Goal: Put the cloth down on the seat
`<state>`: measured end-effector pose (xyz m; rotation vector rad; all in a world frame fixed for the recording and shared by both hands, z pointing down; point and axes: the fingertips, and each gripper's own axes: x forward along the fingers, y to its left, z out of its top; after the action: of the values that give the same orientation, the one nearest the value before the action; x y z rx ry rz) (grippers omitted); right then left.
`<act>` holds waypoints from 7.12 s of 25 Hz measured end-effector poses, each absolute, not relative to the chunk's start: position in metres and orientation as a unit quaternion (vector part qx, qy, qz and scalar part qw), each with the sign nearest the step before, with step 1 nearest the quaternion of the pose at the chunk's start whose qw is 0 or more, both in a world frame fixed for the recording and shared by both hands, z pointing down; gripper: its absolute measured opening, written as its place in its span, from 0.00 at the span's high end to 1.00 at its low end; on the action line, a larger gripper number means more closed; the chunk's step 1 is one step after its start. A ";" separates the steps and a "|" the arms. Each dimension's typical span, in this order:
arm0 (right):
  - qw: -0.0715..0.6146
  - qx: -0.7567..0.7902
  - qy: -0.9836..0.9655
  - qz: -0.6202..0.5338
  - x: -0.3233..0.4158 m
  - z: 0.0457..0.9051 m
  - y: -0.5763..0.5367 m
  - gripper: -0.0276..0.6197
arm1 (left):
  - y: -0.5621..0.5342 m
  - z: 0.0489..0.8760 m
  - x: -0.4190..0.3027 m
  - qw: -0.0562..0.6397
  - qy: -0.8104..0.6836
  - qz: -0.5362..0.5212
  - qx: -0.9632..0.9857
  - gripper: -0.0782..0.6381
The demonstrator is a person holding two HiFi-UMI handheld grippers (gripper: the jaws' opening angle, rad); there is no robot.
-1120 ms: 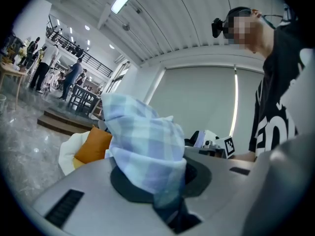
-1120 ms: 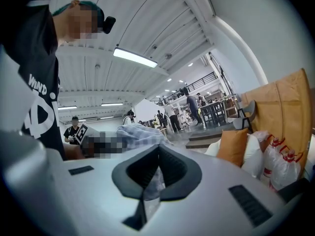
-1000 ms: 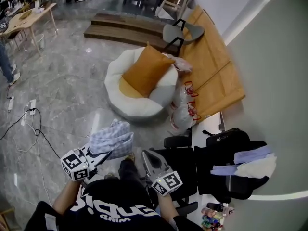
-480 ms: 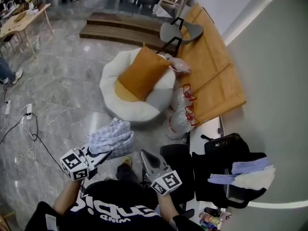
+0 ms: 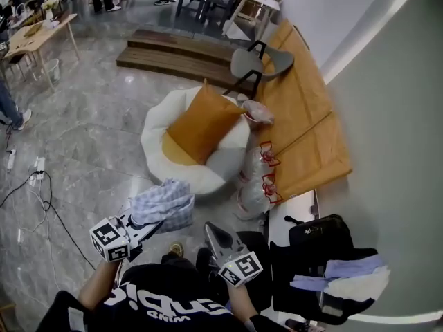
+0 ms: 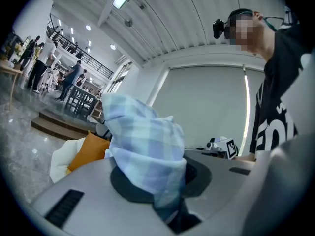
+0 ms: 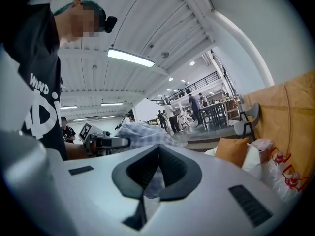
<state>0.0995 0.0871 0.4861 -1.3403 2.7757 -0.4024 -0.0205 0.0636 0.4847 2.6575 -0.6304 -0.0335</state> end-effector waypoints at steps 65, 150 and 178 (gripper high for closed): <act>0.010 -0.402 0.907 -0.126 0.079 0.486 -0.263 0.93 | -0.280 0.483 -0.037 0.208 -0.237 -0.030 0.949 0.78; -0.028 -0.422 0.869 -0.259 0.189 0.829 -0.401 0.93 | -0.430 0.899 0.096 0.360 -0.215 0.134 0.898 0.78; -0.034 -0.419 0.847 -0.327 0.182 0.991 -0.402 0.93 | -0.447 1.155 0.117 0.384 -0.175 0.224 0.878 0.78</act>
<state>0.1822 -0.4024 0.9906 -1.3444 2.7182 -1.0494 0.1175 -0.4472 1.1547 2.2390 -0.4467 0.5722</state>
